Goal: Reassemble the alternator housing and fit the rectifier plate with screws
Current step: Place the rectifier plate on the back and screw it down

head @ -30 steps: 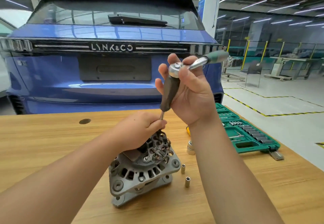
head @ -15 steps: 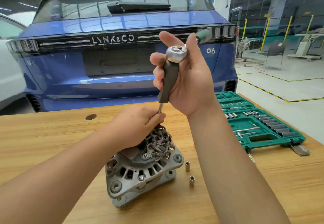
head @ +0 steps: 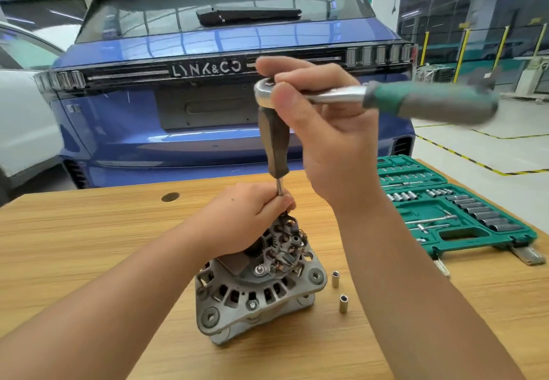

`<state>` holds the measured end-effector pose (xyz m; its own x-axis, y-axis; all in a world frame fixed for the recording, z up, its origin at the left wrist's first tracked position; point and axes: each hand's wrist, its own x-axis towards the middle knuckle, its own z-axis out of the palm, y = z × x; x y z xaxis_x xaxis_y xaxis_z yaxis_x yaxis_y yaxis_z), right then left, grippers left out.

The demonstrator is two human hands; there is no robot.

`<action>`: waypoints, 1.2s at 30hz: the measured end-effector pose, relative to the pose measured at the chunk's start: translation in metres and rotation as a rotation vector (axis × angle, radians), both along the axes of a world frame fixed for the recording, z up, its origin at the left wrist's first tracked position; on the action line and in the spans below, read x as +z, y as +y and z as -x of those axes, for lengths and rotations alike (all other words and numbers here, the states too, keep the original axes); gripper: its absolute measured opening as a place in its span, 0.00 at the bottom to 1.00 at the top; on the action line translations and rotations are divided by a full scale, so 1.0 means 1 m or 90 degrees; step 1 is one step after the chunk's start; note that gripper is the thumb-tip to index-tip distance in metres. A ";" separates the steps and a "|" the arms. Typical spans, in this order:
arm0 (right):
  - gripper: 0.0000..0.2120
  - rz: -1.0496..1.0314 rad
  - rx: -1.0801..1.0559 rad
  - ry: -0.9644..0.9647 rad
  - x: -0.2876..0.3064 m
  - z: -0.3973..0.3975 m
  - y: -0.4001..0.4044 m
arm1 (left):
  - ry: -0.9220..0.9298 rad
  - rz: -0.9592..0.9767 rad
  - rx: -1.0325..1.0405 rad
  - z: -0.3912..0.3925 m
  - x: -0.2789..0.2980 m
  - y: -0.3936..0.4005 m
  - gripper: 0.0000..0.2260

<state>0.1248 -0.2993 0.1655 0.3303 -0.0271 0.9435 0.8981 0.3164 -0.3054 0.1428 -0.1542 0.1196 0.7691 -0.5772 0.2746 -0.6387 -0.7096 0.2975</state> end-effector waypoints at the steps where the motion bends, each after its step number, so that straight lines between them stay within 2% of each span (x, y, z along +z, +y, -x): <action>1: 0.09 0.005 -0.127 -0.075 -0.002 -0.001 0.003 | -0.004 0.004 -0.003 0.001 0.000 -0.001 0.14; 2: 0.09 0.005 -0.218 -0.132 -0.006 -0.002 0.006 | -0.010 0.006 -0.009 0.002 0.000 -0.001 0.16; 4: 0.08 -0.008 -0.266 -0.169 -0.012 -0.003 0.011 | -0.021 0.003 -0.019 0.002 0.000 -0.002 0.18; 6: 0.07 -0.034 -0.168 -0.074 -0.014 -0.002 0.014 | -0.026 -0.002 -0.024 0.002 0.000 -0.003 0.16; 8: 0.11 -0.037 -0.018 0.091 -0.011 0.003 0.013 | -0.026 -0.004 -0.025 0.000 0.000 -0.002 0.13; 11: 0.22 0.009 0.187 0.297 0.001 0.003 -0.002 | -0.045 -0.024 -0.022 -0.001 -0.001 -0.002 0.12; 14: 0.25 0.042 0.316 0.398 0.008 0.003 -0.013 | -0.060 -0.048 -0.026 -0.002 -0.001 -0.002 0.15; 16: 0.19 0.052 0.344 0.374 0.007 0.002 -0.011 | -0.051 -0.045 -0.028 -0.003 -0.001 -0.001 0.14; 18: 0.07 0.056 0.372 0.320 0.005 0.003 -0.009 | -0.036 -0.034 -0.025 -0.003 -0.001 -0.001 0.13; 20: 0.11 0.048 0.383 0.290 0.004 0.006 -0.009 | -0.030 -0.026 -0.020 -0.003 -0.001 0.000 0.14; 22: 0.10 0.013 0.334 0.259 0.002 0.007 -0.004 | -0.022 -0.018 -0.018 -0.003 -0.003 0.000 0.12; 24: 0.08 -0.027 0.168 0.150 0.000 0.009 0.007 | -0.011 -0.002 -0.019 -0.003 -0.003 0.001 0.11; 26: 0.13 -0.050 -0.121 -0.041 -0.006 0.006 0.015 | -0.012 0.003 -0.029 -0.001 -0.003 0.001 0.13; 27: 0.13 -0.040 -0.245 -0.133 -0.008 0.003 0.016 | -0.016 0.007 -0.036 0.000 -0.003 0.001 0.14; 29: 0.06 -0.026 -0.372 -0.233 -0.014 -0.001 0.016 | -0.029 0.012 -0.046 0.000 -0.004 0.001 0.14; 31: 0.04 -0.023 -0.335 -0.194 -0.016 -0.002 0.015 | -0.042 0.000 -0.042 -0.001 -0.005 0.001 0.13; 33: 0.03 -0.020 -0.205 -0.076 -0.015 0.001 0.014 | -0.036 -0.008 -0.030 -0.003 -0.005 0.000 0.12; 36: 0.14 -0.030 0.027 0.123 -0.009 0.004 0.008 | -0.024 -0.009 -0.022 -0.005 -0.004 0.000 0.11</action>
